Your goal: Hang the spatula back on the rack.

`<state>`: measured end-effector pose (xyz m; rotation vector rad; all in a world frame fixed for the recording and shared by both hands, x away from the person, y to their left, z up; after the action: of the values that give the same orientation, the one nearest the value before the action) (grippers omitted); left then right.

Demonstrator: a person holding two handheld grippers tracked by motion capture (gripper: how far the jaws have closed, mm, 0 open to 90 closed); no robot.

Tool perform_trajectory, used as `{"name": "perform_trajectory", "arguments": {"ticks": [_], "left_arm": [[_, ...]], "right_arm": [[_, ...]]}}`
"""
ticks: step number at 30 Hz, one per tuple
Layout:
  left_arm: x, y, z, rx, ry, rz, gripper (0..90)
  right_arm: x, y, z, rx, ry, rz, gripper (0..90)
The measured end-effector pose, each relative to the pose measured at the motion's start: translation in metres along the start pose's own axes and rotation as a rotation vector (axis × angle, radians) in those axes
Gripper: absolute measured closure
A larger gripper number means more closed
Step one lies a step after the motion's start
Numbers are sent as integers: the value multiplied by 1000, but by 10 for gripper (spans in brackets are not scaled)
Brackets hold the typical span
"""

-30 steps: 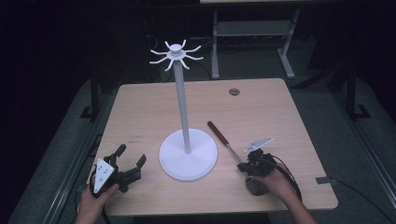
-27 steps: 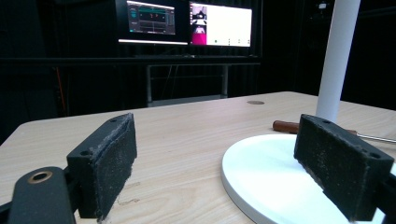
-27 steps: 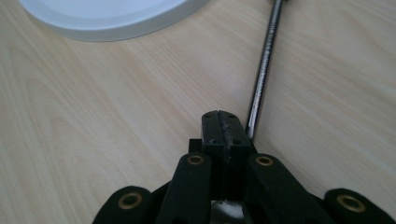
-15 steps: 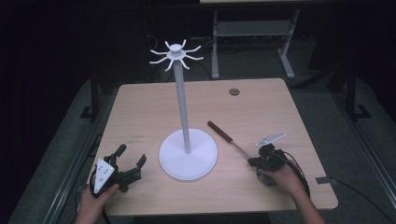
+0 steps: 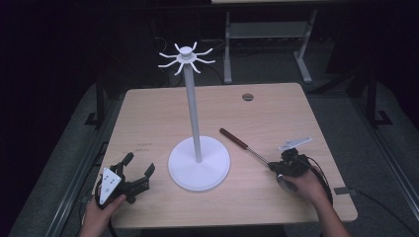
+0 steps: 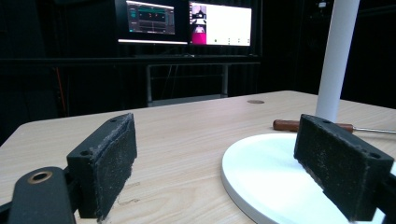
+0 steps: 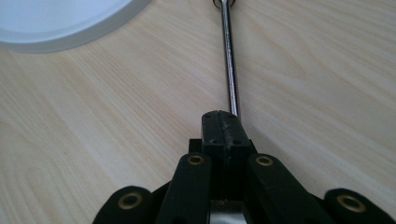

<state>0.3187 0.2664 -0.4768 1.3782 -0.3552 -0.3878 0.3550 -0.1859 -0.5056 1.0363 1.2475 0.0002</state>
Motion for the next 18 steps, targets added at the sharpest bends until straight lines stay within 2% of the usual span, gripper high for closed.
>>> {"name": "perform_trajectory", "arguments": {"ticks": [4, 10, 15, 18], "left_arm": [[0, 0, 0, 1, -1, 1, 126], [1, 0, 0, -13, 5, 6, 127], [1, 0, 0, -15, 5, 6, 127], [1, 0, 0, 1, 2, -3, 126]], "right_arm": [[-4, 5, -1, 2, 7, 13, 896], [-7, 13, -1, -9, 10, 16, 822], [-7, 22, 2, -27, -7, -5, 759], [-4, 27, 4, -39, -14, -17, 730]]}}
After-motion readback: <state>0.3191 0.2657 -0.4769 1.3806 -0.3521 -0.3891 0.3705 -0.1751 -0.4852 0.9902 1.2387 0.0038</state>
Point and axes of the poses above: each handheld gripper's, and its own axes: x roughly forward along the jaws, y roughly out of its top, z roughly to its right, the point moved 7 cm from there along x, roughly forward along the jaws, and after that the axes turned 10 degrees about -x, right-handed, at the moved point
